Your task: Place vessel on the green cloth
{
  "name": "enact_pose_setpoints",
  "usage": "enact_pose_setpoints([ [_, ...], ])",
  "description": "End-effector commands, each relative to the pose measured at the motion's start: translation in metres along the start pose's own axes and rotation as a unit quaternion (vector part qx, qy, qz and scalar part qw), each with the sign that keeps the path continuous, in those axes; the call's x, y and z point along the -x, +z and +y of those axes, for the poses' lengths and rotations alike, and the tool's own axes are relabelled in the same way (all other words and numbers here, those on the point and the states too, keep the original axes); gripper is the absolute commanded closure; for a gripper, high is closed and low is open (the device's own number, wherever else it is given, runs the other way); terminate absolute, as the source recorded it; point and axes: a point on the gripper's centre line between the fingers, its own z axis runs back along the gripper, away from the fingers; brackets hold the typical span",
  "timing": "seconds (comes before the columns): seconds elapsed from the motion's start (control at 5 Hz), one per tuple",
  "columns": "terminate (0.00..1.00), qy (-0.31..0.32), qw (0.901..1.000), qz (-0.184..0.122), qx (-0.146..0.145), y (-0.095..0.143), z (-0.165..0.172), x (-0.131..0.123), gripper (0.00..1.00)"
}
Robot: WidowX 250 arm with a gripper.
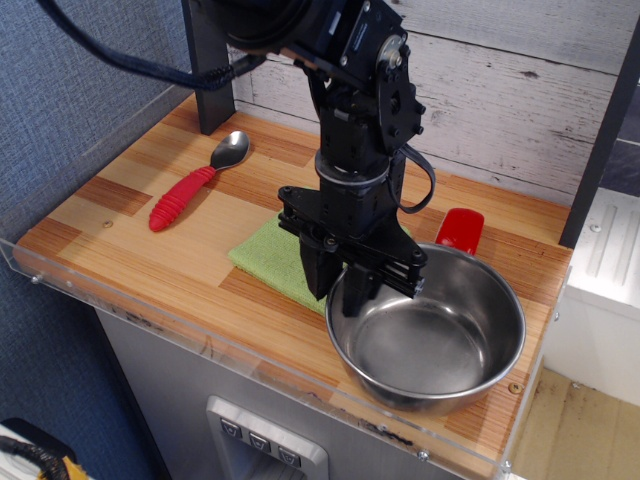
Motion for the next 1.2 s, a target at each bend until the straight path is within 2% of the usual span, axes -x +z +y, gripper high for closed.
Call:
enact_pose_setpoints([
  [0.0,0.00,0.004,0.9998,-0.017,0.003,0.008,0.004,-0.002,1.00],
  [0.2,0.00,0.013,0.9997,-0.021,0.010,0.011,0.005,-0.003,1.00],
  [0.4,0.00,0.037,0.9981,-0.040,0.029,0.030,0.011,-0.008,1.00],
  [0.6,0.00,0.085,0.9913,-0.069,0.073,0.063,0.037,-0.015,1.00],
  [0.8,0.00,0.126,0.9840,-0.096,0.082,0.085,0.067,-0.019,1.00],
  [1.0,0.00,0.183,0.9736,-0.099,0.093,0.086,0.102,-0.027,1.00],
])
